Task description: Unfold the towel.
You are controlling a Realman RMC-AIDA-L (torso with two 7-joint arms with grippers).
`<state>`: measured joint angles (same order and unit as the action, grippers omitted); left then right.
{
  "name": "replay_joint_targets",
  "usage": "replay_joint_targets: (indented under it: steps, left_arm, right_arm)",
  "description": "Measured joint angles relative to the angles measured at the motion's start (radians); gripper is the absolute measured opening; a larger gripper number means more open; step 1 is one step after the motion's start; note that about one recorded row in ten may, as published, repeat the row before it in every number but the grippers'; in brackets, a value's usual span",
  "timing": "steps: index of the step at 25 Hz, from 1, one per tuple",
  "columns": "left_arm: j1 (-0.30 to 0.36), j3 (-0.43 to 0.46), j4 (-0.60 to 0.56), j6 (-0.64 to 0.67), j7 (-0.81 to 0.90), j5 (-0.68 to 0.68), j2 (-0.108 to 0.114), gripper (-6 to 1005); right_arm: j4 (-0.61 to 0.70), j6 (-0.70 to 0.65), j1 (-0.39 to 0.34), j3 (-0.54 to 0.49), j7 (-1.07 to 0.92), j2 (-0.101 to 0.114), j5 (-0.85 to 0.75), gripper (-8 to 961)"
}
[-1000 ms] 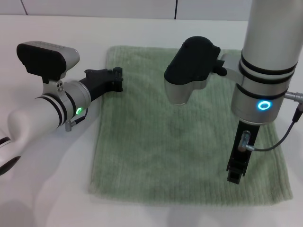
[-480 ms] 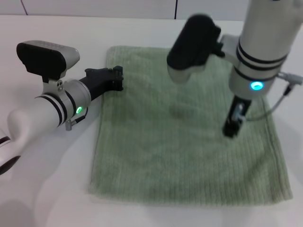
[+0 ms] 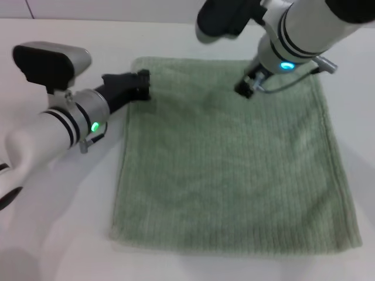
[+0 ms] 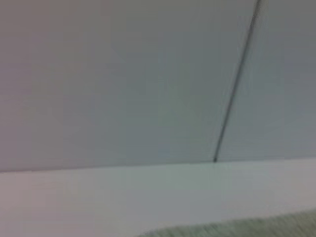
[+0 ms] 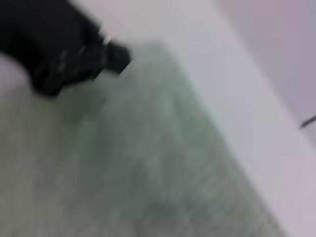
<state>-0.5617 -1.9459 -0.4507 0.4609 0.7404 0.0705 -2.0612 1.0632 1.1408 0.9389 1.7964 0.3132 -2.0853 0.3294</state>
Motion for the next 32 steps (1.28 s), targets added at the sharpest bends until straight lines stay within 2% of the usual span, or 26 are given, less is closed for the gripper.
replay_joint_targets:
  steps: [1,2,3,8,17,24,27,28,30,32]
  left_arm:
    - [0.002,0.017,-0.001,0.006,-0.006,0.0,0.001,1]
    - [0.005,0.041,-0.001,0.016,-0.014,0.0,0.001,1]
    - [0.006,0.054,-0.001,0.022,-0.018,0.0,0.001,1]
    - [0.011,0.13,-0.002,0.06,-0.03,0.0,0.003,2]
    - [0.019,0.156,-0.002,0.113,-0.042,0.0,0.014,3]
    - [0.049,0.217,0.001,0.205,-0.074,0.0,0.022,4]
    - [0.073,0.263,0.004,0.266,-0.118,0.0,0.015,90]
    - [0.081,0.276,0.003,0.283,-0.136,0.0,0.012,118]
    - [0.094,0.306,0.003,0.324,-0.178,0.0,0.008,175]
    - [0.101,0.328,0.005,0.354,-0.21,0.0,0.006,281]
  right_arm:
    - [0.005,-0.052,-0.016,0.001,-0.013,0.0,-0.002,326]
    - [0.021,-0.159,-0.058,0.002,-0.033,0.0,-0.003,330]
    - [0.021,-0.159,-0.058,0.002,-0.033,0.0,-0.003,334]
    - [0.038,-0.459,-0.18,0.013,-0.059,-0.002,0.004,356]
    - [0.027,-1.082,-0.419,0.086,-0.083,-0.003,0.018,396]
    - [-0.02,-1.317,-0.46,0.146,-0.082,0.0,0.014,427]
    - [-0.076,-1.436,-0.478,0.121,-0.109,0.0,0.023,656]
    - [-0.076,-1.436,-0.478,0.121,-0.109,0.0,0.023,660]
    - [-0.106,-1.517,-0.495,0.106,-0.115,0.0,0.023,669]
    - [-0.136,-1.606,-0.517,0.091,-0.116,0.0,0.023,678]
